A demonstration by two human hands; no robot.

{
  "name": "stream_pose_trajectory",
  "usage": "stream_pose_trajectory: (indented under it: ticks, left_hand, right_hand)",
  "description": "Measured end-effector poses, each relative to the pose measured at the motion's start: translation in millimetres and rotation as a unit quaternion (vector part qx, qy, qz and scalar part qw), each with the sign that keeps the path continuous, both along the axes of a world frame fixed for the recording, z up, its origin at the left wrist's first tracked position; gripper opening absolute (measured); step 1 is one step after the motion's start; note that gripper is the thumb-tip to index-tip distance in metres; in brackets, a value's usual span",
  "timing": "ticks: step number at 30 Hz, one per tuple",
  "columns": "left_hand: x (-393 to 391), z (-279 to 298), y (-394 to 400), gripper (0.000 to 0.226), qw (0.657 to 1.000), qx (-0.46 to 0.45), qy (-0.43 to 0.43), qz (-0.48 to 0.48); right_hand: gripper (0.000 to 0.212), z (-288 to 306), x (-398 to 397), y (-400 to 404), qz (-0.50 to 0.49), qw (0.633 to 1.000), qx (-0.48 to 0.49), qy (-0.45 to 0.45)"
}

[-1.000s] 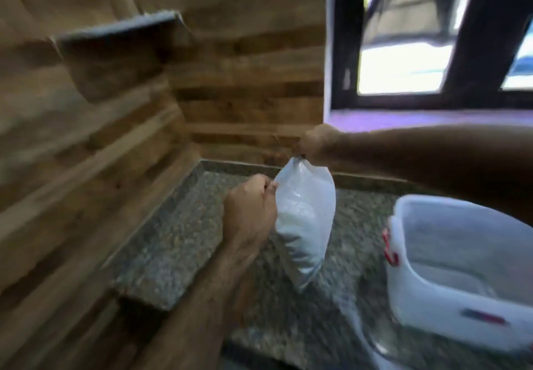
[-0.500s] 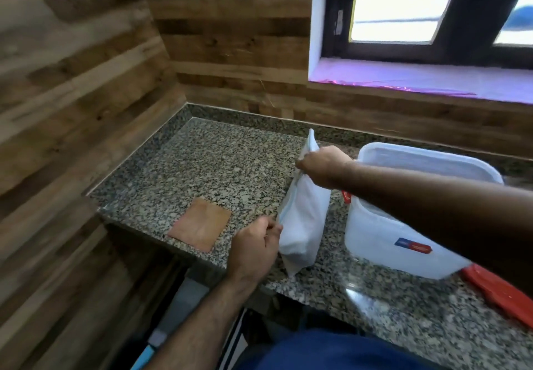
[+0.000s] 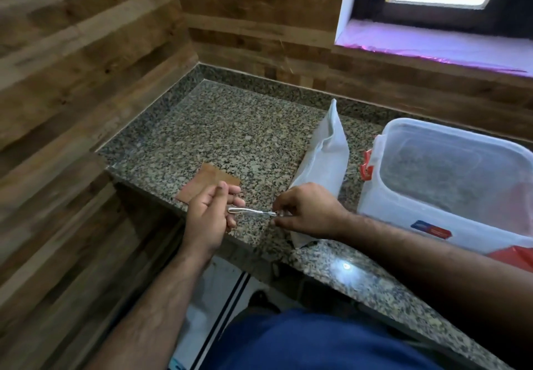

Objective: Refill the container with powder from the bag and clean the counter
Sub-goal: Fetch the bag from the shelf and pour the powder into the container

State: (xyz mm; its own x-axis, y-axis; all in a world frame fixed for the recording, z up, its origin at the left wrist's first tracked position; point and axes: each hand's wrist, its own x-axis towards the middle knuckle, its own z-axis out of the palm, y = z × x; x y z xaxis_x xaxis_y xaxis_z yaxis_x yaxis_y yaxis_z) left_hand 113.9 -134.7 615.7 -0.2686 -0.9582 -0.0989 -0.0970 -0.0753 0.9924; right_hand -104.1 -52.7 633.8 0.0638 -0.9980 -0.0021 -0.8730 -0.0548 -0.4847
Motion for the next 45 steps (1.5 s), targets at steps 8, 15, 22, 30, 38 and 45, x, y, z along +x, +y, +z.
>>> stream_pose_trajectory:
  ticks: [8,15,22,30,38,45]
  left_hand:
    - [5,-47,-8,0.043,0.997,0.037,-0.038,-0.052]
    - [-48,-44,-15,0.062,0.88,-0.26,-0.226,-0.326]
    - [-65,-45,-36,0.049,0.806,-0.398,-0.192,-0.393]
    - [-75,-26,-66,0.06,0.683,-0.391,-0.256,-0.561]
    - [-86,-16,-78,0.053,0.664,-0.3,-0.253,-0.636]
    - [-84,-22,-74,0.057,0.698,-0.249,-0.256,-0.621]
  right_hand:
    - [0.032,8,-12,-9,-0.171,0.947,0.018,-0.27]
    - [0.039,16,-19,-20,-0.202,0.947,0.031,-0.248]
    - [0.04,21,-32,-30,-0.259,0.956,-0.033,-0.136]
    - [0.034,29,-101,-80,-0.361,0.928,-0.063,-0.072]
    - [0.028,47,-177,-152,-0.403,0.913,-0.057,-0.007]
    - [0.041,42,-213,-175,-0.515,0.849,-0.049,-0.11]
